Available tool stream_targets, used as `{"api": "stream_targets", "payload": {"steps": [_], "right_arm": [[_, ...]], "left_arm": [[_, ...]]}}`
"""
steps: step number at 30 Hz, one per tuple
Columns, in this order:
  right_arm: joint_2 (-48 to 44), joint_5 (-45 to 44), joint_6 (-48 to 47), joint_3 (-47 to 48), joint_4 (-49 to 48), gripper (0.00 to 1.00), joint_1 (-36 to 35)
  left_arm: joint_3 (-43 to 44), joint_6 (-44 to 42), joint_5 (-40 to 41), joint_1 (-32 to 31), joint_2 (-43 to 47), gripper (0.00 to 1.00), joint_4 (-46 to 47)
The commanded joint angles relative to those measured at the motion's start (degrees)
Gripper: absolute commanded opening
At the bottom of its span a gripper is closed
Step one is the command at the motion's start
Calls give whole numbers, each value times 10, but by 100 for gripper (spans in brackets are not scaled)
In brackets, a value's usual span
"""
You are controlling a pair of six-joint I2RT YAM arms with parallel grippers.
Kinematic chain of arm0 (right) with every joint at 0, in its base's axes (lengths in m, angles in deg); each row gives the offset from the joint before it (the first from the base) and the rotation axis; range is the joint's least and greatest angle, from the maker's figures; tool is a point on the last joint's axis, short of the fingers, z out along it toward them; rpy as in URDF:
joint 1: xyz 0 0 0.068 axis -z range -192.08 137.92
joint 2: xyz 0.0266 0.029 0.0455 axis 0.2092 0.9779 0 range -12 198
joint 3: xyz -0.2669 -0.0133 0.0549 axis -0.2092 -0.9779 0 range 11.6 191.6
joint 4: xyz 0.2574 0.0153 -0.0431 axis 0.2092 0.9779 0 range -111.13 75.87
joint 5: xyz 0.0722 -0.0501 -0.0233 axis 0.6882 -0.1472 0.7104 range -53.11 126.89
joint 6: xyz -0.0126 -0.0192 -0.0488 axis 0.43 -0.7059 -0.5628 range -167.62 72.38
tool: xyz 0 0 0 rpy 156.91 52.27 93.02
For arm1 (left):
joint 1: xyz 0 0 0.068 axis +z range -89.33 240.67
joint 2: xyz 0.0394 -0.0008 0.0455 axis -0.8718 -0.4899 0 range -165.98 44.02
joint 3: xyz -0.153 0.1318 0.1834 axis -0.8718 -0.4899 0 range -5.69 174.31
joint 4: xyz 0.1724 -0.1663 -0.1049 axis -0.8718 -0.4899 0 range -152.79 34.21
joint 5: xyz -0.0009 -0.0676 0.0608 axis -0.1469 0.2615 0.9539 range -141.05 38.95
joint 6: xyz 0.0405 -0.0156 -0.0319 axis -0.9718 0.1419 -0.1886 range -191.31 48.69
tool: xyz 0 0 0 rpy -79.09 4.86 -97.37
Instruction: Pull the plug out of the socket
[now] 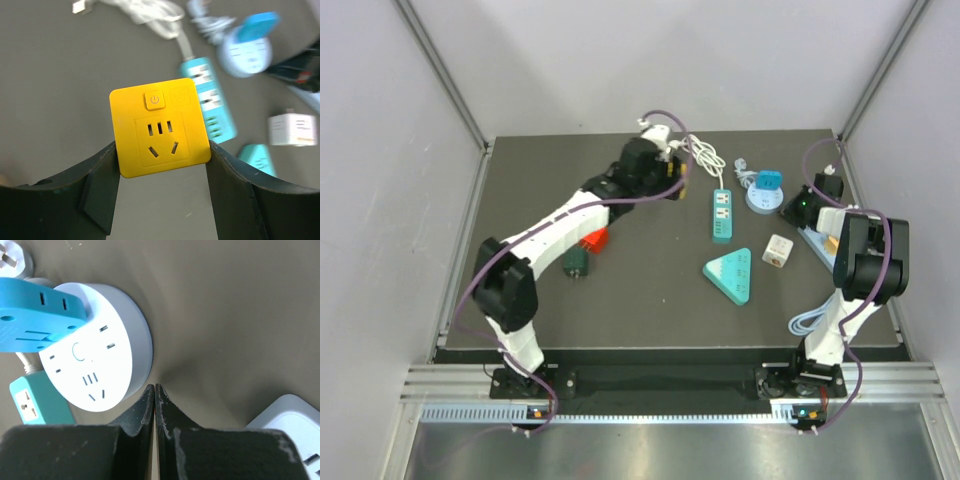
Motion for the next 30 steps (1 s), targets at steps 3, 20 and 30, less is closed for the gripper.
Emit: {"api": "stream_targets", "payload": {"steps": [3, 20, 30], "right_arm": [[-23, 32, -7, 1, -23, 0, 4], [-20, 46, -9, -2, -24, 0, 5], [-9, 52, -8, 0, -26, 0, 4]], "left_arm": [[8, -6, -4, 74, 41, 0, -151], [171, -65, 111, 116, -150, 0, -367], [158, -68, 140, 129, -175, 13, -359]]}}
